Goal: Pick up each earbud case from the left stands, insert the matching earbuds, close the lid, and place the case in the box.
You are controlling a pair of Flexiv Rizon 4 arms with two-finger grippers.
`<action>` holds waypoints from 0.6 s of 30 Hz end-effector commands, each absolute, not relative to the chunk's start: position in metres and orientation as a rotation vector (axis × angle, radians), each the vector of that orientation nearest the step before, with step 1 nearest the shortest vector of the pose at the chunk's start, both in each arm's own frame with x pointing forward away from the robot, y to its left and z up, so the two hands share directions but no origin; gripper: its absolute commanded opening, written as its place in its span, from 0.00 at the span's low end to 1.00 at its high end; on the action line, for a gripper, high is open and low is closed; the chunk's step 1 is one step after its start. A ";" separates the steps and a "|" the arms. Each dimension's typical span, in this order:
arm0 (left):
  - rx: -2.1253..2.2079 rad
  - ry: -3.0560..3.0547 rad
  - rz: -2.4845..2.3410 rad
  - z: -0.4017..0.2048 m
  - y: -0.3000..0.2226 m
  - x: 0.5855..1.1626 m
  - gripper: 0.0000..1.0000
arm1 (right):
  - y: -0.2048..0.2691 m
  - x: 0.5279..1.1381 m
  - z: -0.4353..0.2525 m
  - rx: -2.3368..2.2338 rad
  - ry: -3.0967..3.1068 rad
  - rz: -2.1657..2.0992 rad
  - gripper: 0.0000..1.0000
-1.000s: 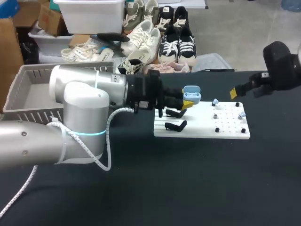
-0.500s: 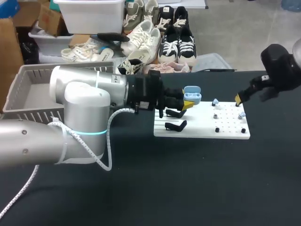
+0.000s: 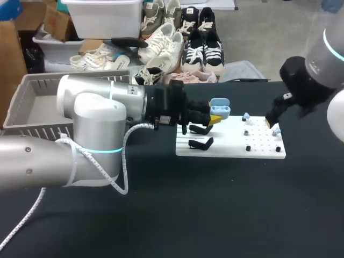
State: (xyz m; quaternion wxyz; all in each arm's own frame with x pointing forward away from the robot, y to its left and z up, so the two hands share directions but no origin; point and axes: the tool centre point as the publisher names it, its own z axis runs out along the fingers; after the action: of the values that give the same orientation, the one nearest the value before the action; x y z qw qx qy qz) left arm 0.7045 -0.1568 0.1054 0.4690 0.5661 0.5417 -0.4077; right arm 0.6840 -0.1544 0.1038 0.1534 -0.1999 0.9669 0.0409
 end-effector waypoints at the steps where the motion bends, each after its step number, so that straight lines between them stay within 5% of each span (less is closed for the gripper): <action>1: 1.383 1.327 -0.996 0.105 -0.157 0.703 0.00 | -0.148 0.688 0.103 -0.533 2.773 -0.122 1.00; 18: 1.383 1.327 -0.996 0.105 -0.157 0.703 0.00 | -0.164 0.699 0.071 -0.679 2.842 -0.130 1.00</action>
State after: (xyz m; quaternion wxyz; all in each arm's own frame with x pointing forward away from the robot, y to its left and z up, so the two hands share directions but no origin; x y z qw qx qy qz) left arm 0.7044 -0.1567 0.1054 0.4690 0.5661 0.5419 -0.4074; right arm 0.6917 -0.1618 0.0786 0.1103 -0.2294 0.9657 -0.0522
